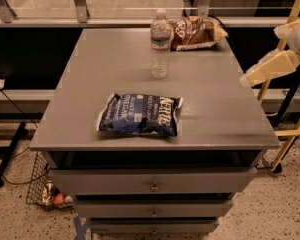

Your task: Knock water bottle over

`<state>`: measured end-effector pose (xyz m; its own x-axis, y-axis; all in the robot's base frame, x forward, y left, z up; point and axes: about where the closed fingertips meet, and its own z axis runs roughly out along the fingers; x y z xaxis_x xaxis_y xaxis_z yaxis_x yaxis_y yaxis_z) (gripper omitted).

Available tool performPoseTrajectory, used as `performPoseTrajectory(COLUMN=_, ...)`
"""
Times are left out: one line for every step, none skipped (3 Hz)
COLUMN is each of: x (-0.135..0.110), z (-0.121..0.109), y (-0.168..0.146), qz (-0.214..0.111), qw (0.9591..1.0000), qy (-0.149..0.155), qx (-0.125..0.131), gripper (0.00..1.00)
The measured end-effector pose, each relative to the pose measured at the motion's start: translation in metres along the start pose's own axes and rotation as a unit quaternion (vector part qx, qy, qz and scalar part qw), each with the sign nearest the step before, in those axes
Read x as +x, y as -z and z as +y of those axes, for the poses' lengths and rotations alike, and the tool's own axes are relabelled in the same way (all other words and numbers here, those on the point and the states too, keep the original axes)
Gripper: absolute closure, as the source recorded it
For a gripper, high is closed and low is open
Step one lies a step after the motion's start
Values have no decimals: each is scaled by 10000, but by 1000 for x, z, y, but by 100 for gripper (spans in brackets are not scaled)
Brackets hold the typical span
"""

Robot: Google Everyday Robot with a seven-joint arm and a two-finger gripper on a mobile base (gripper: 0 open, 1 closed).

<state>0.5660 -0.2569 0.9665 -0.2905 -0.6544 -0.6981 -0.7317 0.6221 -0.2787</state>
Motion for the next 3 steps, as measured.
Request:
performPoseTrajectory(x=-9, z=-1, y=-17, qz=-288, qw=9995, qy=-160, qx=-20, gripper=0)
performPoseTrajectory(x=-49, z=-5, y=-54, qz=-905, qw=9952, qy=-315, qx=-177, gripper=0)
performPoseTrajectory(x=-83, z=-2, y=-88, qz=-1245, qw=9904, qy=-452, qx=-384, gripper=0)
